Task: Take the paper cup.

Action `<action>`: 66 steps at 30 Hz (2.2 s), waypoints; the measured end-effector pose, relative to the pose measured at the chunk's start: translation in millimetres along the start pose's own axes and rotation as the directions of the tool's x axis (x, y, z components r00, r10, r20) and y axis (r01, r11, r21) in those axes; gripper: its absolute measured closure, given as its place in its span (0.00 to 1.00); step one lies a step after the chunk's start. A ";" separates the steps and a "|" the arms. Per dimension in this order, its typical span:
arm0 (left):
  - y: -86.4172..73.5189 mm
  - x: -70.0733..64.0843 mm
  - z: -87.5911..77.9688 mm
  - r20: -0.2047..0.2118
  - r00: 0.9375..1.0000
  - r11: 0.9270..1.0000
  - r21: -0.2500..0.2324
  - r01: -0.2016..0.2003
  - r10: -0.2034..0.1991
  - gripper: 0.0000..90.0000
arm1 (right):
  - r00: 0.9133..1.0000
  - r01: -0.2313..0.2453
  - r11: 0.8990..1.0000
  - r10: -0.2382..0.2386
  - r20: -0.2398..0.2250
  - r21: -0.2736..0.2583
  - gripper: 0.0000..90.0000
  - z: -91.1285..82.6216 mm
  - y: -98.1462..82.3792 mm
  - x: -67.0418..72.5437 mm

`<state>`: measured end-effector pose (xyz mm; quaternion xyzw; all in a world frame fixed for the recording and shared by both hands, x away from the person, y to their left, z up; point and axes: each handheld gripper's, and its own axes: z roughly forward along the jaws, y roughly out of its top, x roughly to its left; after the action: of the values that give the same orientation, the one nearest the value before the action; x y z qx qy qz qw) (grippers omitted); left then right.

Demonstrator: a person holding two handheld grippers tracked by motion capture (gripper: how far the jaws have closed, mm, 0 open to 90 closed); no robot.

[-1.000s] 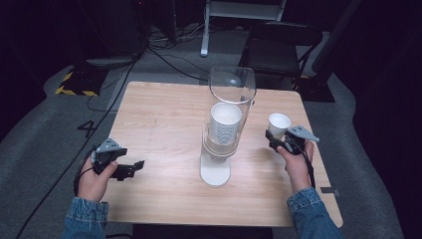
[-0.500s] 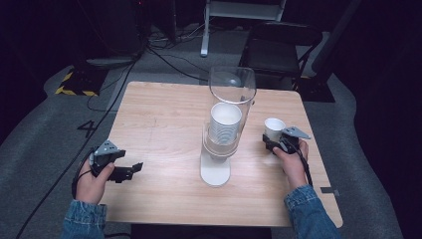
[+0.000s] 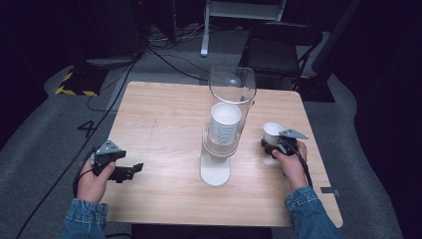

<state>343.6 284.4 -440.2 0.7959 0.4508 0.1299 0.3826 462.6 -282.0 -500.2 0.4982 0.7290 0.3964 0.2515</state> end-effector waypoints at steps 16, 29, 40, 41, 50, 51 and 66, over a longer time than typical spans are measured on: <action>4.3 -0.6 2.1 0.005 1.000 1.000 -0.003 0.000 0.000 0.17 | 0.999 -0.032 0.999 0.032 0.004 -0.011 0.18 -11.6 1.6 1.5; 7.6 -8.4 4.8 0.063 0.998 0.999 -0.043 -0.028 0.031 0.18 | 0.998 0.011 0.998 -0.015 -0.067 -0.057 0.17 -71.7 7.6 2.0; -0.9 -14.1 -5.0 0.109 0.993 0.998 -0.062 -0.030 0.036 0.17 | 0.974 0.064 0.995 -0.078 -0.211 -0.070 0.17 -107.6 11.5 22.1; -2.9 -15.1 -5.8 0.103 0.994 0.998 -0.060 -0.028 0.034 0.17 | 0.968 0.075 0.995 -0.090 -0.236 -0.072 0.17 -112.1 10.4 27.5; -11.7 -18.6 -3.7 0.105 0.991 0.996 -0.026 -0.082 0.084 0.18 | 0.931 0.106 0.994 -0.108 -0.348 -0.024 0.17 -116.0 -1.5 53.6; -13.8 -20.3 -1.6 0.114 0.990 0.996 -0.019 -0.087 0.088 0.18 | 0.927 0.112 0.994 -0.111 -0.359 -0.017 0.17 -115.3 -2.9 56.2; -25.7 -24.1 24.3 0.117 0.983 0.986 0.069 -0.153 0.144 0.18 | 0.890 0.185 0.979 -0.129 -0.436 0.089 0.18 -84.0 -31.5 77.6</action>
<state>327.7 260.6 -472.0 0.8476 0.3730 0.0956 0.3650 352.8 -243.6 -477.1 0.3533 0.8282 0.4268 0.0841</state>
